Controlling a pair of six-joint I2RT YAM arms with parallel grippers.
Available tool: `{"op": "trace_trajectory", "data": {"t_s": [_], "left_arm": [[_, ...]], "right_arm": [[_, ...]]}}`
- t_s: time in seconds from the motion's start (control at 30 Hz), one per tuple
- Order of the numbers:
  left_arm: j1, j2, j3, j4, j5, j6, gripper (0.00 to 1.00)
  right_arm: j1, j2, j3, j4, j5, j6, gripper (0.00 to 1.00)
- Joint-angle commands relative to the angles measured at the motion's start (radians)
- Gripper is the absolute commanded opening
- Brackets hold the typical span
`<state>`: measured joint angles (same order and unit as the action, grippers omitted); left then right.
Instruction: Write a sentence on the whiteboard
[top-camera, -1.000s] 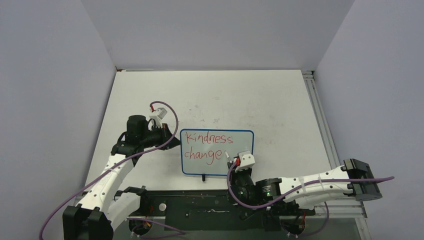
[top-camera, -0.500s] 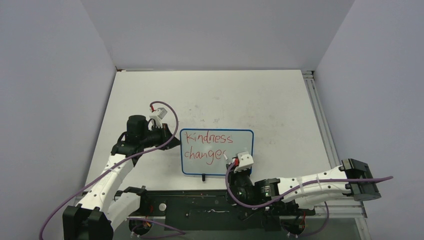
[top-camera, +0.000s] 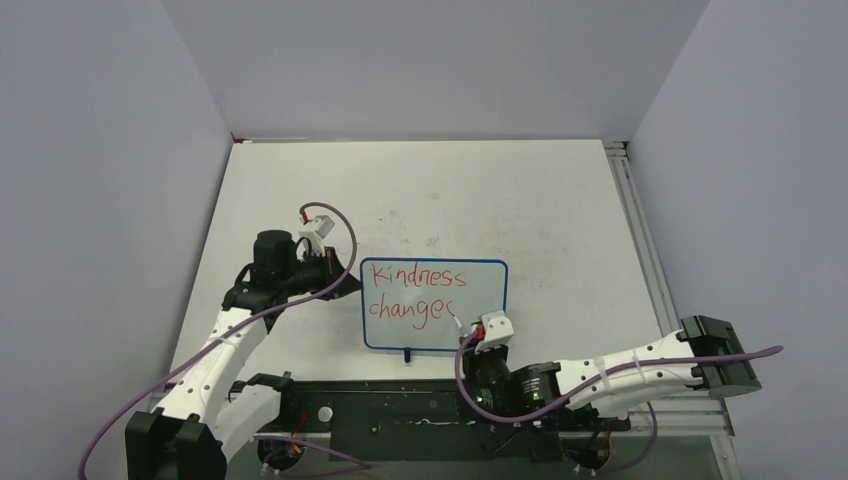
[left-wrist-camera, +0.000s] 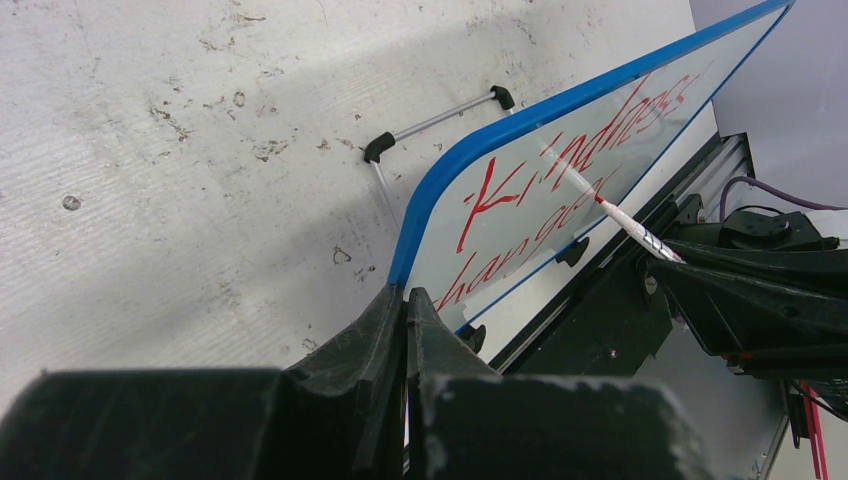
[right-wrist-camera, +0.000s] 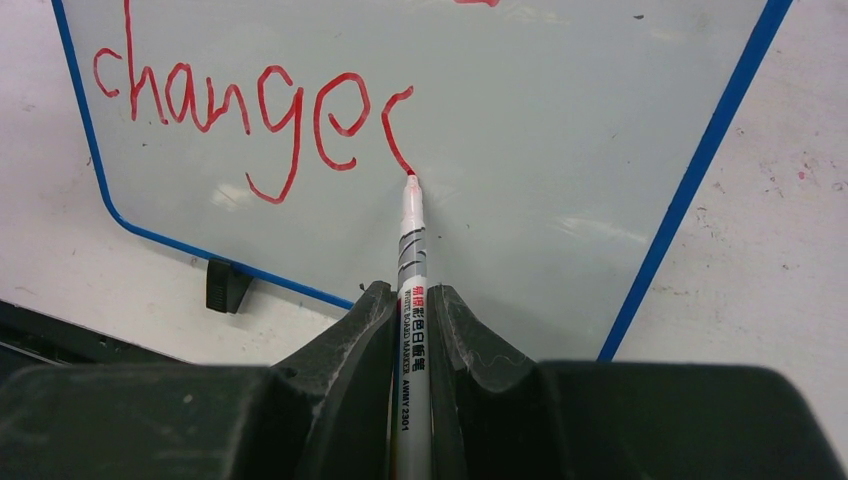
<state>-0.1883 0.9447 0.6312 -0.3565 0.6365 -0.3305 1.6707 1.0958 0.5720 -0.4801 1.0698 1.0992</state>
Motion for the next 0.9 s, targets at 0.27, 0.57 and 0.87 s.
{"op": "trace_trajectory", "data": {"t_s": [0.27, 0.57, 0.87], "left_arm": [[-0.005, -0.004, 0.038, 0.024, 0.012, 0.004, 0.00], [-0.004, -0.004, 0.039, 0.024, 0.013, 0.004, 0.00], [-0.005, -0.001, 0.039, 0.024, 0.015, 0.004, 0.00]], "right_arm": [[0.053, 0.015, 0.006, -0.030, 0.037, 0.021, 0.05], [0.055, 0.037, 0.008, 0.078, 0.050, -0.063, 0.05], [0.051, 0.061, 0.003, 0.166, 0.036, -0.125, 0.05]]}}
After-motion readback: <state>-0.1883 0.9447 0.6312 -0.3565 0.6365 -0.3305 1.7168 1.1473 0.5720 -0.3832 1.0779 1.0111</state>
